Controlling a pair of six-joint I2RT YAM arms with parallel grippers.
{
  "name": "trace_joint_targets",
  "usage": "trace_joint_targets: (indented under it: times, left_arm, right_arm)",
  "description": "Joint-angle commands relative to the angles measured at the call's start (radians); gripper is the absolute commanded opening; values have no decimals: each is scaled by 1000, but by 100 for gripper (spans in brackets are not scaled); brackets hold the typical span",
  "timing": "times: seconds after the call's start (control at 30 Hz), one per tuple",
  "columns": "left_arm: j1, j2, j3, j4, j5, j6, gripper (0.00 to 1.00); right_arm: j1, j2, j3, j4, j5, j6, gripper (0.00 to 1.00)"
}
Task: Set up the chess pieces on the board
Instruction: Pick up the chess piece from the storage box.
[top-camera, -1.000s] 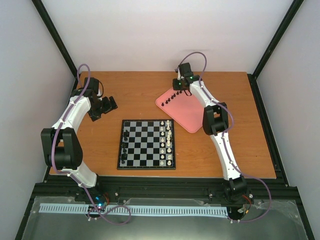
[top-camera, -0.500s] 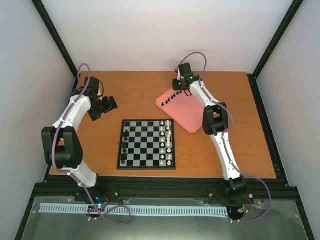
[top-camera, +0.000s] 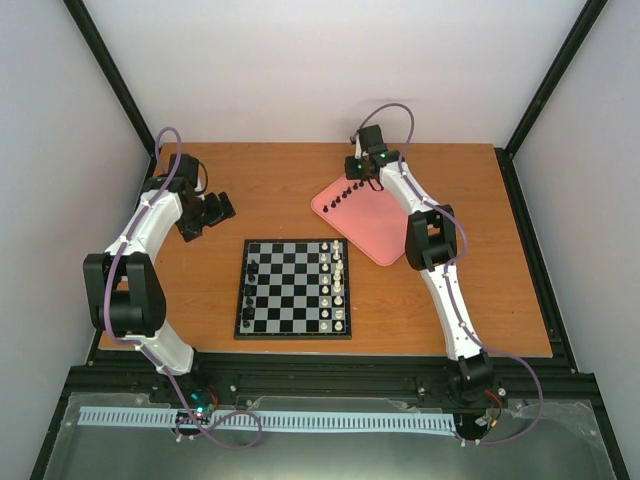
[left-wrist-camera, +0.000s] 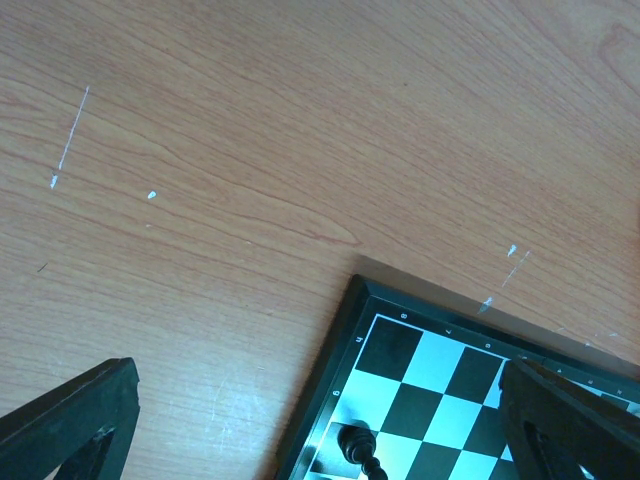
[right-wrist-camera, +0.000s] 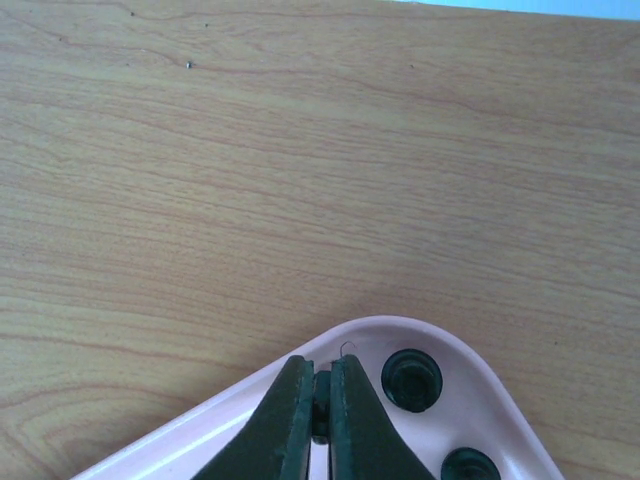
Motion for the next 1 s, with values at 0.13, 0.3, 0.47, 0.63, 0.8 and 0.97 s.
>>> trace_joint_targets:
  times: [0.13,0.3,0.47,0.63,0.8,0.97]
  left_arm:
    - [-4,9,39,-8,4,-1,100]
    - [-4,6,38,-1,8,-3,100]
    - [-4,3,37,5,11,-3,100]
    - [-4,-4,37,11,15,-5,100]
    - [-4,-12,32,10,10,-2,100]
    - [-4,-15,35,12,3,-3,100]
  right_arm:
    - [-8,0,27,-19,-12,-10,3]
    - [-7,-75,-31,-17,-11,-21,3]
    - [-6,-132,-53,-38,8,-42,3]
    - [-5,-178,-80,-44,15,-64,3]
    - [3,-205,-97,-33,11,-79,3]
    - [34,-254,-94,-62,-17,-79,3]
